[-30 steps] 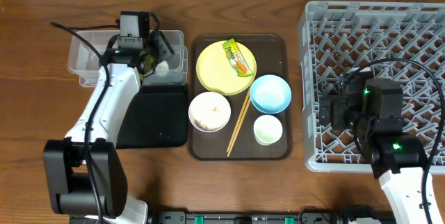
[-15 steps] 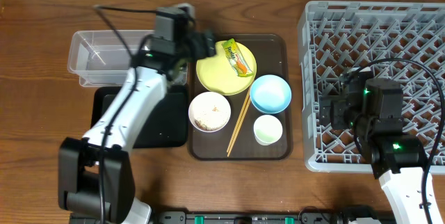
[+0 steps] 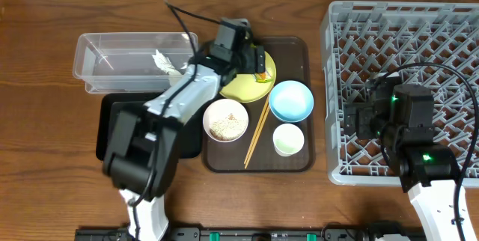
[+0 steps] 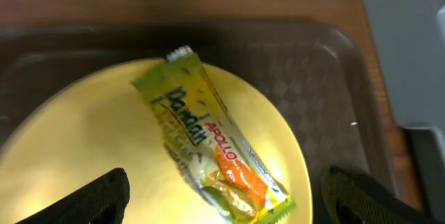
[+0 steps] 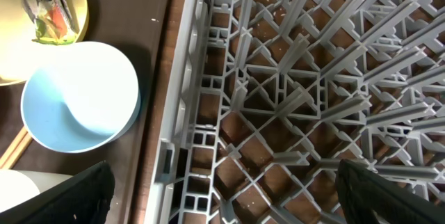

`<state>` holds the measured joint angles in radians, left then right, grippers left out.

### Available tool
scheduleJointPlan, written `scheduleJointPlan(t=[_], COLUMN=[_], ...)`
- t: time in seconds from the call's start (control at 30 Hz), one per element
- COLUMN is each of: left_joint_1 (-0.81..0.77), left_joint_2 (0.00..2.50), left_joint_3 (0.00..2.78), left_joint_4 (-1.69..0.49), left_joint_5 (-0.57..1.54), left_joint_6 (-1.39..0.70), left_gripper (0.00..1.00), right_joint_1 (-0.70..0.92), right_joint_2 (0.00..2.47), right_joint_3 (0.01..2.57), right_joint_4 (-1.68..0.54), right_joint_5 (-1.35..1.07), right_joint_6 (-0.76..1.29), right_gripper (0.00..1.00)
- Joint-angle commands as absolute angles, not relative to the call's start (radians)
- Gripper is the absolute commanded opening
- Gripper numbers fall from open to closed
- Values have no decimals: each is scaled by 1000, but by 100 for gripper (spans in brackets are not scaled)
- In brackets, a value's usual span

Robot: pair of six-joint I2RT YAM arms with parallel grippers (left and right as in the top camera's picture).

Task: Sort waste into correct bins and load items into the dishwasher rack
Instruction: 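Grasp the yellow snack wrapper on the plate with the left gripper, then move the wrapper left and release it into the clear bin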

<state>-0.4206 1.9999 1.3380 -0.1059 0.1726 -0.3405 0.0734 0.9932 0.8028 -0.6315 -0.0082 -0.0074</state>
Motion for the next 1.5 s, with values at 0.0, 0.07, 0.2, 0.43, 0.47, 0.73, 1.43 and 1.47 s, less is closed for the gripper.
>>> scheduleJointPlan(t=[0.0, 0.07, 0.2, 0.43, 0.47, 0.73, 1.43, 1.47], left_joint_1=[-428, -431, -439, -458, -462, -468, -226, -200], left_joint_2=[2051, 2075, 2114, 2132, 2132, 2130, 1732, 1722], left_joint_3=[1365, 1365, 1365, 1365, 1365, 1365, 1365, 1365], left_joint_4=[-83, -63, -37, -39, -39, -63, -425, -437], left_joint_5=[150, 145, 145, 145, 145, 146, 81, 81], left_joint_6=[-372, -372, -372, -371, -371, -372, -435, -447], left_gripper=[90, 90, 90, 61, 56, 14, 6, 6], right_joint_1=[78, 78, 78, 78, 78, 78, 78, 78], right_joint_2=[993, 993, 993, 993, 993, 993, 993, 993], right_joint_3=[823, 823, 823, 823, 823, 823, 823, 823], right_joint_4=[-632, -632, -632, -633, -633, -632, -633, -633], right_joint_5=[-8, -8, -9, -9, -9, -9, -8, -8], right_joint_6=[7, 7, 7, 7, 7, 7, 7, 7], right_gripper=[99, 99, 99, 99, 99, 99, 99, 99])
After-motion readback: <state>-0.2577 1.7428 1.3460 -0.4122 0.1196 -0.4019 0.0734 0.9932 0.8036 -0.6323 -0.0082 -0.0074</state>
